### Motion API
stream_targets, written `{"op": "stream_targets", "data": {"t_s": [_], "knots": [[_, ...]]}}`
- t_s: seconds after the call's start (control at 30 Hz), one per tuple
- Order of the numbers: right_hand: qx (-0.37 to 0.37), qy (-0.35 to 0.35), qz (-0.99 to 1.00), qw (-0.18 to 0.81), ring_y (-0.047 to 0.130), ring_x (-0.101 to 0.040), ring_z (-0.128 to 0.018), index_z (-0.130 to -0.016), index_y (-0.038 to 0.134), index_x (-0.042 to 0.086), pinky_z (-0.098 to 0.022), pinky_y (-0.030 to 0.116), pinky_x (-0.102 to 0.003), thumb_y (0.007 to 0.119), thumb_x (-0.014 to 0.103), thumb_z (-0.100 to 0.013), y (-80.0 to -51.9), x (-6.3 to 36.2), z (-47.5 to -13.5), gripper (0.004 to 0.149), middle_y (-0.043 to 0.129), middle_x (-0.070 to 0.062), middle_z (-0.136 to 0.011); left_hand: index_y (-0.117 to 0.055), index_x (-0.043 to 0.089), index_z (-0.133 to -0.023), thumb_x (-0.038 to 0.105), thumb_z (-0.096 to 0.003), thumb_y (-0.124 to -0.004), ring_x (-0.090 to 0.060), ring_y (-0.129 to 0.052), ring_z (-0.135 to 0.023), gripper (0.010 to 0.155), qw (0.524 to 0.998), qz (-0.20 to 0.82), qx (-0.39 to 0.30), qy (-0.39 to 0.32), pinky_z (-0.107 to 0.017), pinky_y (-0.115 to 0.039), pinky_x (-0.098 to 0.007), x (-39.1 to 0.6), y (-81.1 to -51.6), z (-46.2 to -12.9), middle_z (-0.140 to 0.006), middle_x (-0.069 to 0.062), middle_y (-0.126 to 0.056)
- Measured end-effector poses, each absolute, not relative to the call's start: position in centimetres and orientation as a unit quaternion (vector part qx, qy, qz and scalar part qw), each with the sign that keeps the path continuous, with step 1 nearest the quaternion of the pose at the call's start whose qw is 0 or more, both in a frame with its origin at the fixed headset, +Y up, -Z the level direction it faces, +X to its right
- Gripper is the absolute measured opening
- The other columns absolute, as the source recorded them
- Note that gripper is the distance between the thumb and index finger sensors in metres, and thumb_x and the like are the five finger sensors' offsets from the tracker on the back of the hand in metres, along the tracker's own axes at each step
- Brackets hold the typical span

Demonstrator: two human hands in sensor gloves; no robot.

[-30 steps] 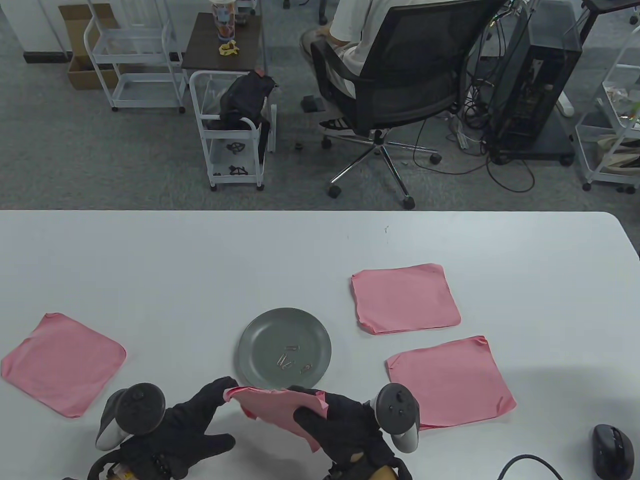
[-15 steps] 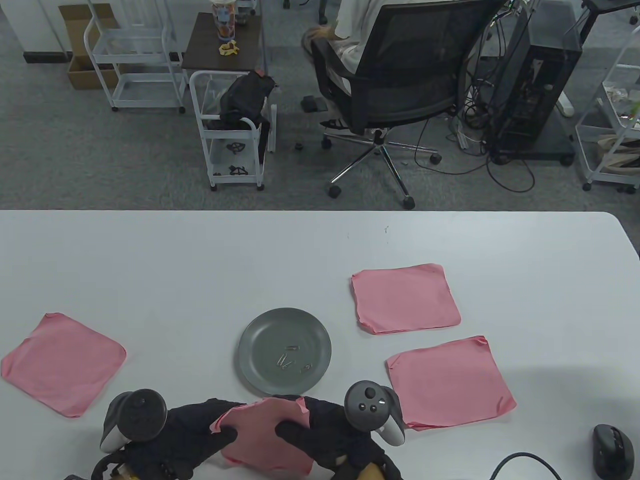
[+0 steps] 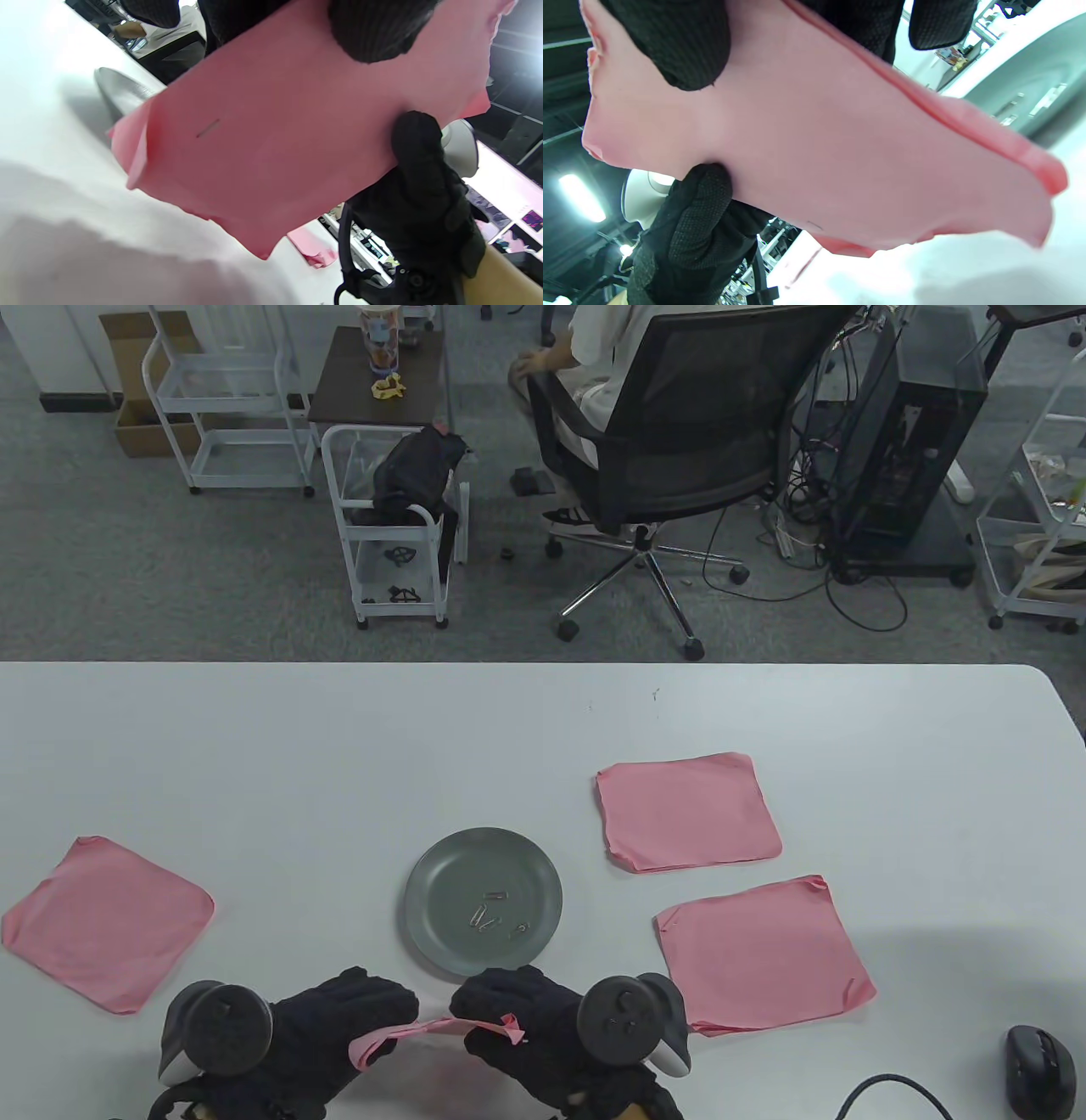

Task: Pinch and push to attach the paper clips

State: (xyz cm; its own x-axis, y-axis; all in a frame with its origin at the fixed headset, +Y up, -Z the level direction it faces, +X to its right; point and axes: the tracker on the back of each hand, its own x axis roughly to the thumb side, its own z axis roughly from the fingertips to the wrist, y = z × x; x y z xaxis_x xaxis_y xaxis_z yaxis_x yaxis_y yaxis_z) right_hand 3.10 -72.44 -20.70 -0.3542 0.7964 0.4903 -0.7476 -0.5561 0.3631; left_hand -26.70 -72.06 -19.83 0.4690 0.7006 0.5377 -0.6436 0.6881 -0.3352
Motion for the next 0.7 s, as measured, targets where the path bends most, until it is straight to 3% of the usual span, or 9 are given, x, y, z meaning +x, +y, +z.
{"op": "stream_targets", "data": {"t_s": [0.13, 0.27, 0.4, 0.5, 0.57, 0.7], "knots": [[0.294, 0.06, 0.847, 0.439, 0.078, -0.039, -0.09, -0.089, 0.076, 0.027, -0.069, 0.058, -0.063, 0.077, 0.046, -0.048, -73.9, 3.0, -21.5, 0.046, 0.083, -0.006, -0.095, -0.083, 0.035, -0.091, 0.044, -0.0453, -0.081, -0.023, -0.093, -0.089, 0.047, 0.885, 0.336, -0.079, -0.312, -0.074, -0.062, -0.06, -26.3, -73.0, -20.2, -0.091, 0.005, -0.092], [0.295, 0.077, 0.839, 0.451, 0.079, -0.038, -0.09, -0.09, 0.075, 0.027, -0.069, 0.06, -0.061, 0.076, 0.045, -0.049, -73.9, 3.0, -21.6, 0.044, 0.083, -0.005, -0.095, -0.082, 0.035, -0.091, 0.047, -0.0452, -0.08, -0.023, -0.091, -0.091, 0.048, 0.868, 0.378, -0.087, -0.311, -0.074, -0.062, -0.06, -26.6, -73.7, -20.7, -0.091, 0.006, -0.091], [0.305, 0.082, 0.821, 0.475, 0.08, -0.038, -0.089, -0.09, 0.075, 0.027, -0.069, 0.061, -0.06, 0.076, 0.045, -0.05, -73.6, 2.6, -21.3, 0.044, 0.083, -0.005, -0.094, -0.068, 0.037, -0.101, 0.057, -0.0392, -0.086, -0.024, -0.086, -0.097, 0.067, 0.847, 0.423, -0.097, -0.305, -0.076, -0.06, -0.059, -26.8, -73.8, -20.9, -0.102, 0.006, -0.081], [0.295, 0.073, 0.815, 0.494, 0.081, -0.038, -0.088, -0.09, 0.075, 0.025, -0.068, 0.062, -0.059, 0.076, 0.045, -0.049, -73.4, 2.2, -21.5, 0.045, 0.084, -0.006, -0.093, -0.087, 0.034, -0.087, 0.047, -0.0438, -0.084, -0.02, -0.103, -0.08, 0.046, 0.833, 0.462, -0.09, -0.29, -0.072, -0.069, -0.053, -27.1, -73.7, -21.2, -0.084, 0.006, -0.1], [0.294, 0.08, 0.821, 0.482, 0.076, -0.04, -0.091, -0.095, 0.069, 0.023, -0.07, 0.058, -0.061, 0.076, 0.048, -0.049, -73.0, 2.1, -21.7, 0.052, 0.078, -0.008, -0.098, -0.088, 0.033, -0.086, 0.046, -0.0444, -0.084, -0.02, -0.103, -0.077, 0.044, 0.842, 0.464, -0.064, -0.269, -0.072, -0.07, -0.052, -27.7, -73.2, -21.2, -0.082, 0.005, -0.1], [0.247, 0.025, 0.873, 0.421, 0.06, -0.042, -0.098, -0.1, 0.061, 0.028, -0.075, 0.037, -0.066, 0.076, 0.052, -0.048, -72.1, 3.5, -22.4, 0.059, 0.06, -0.008, -0.108, -0.087, 0.032, -0.087, 0.045, -0.0459, -0.082, -0.021, -0.103, -0.074, 0.043, 0.848, 0.478, -0.016, -0.23, -0.07, -0.07, -0.053, -30.3, -71.8, -21.4, -0.08, 0.003, -0.1]]}}
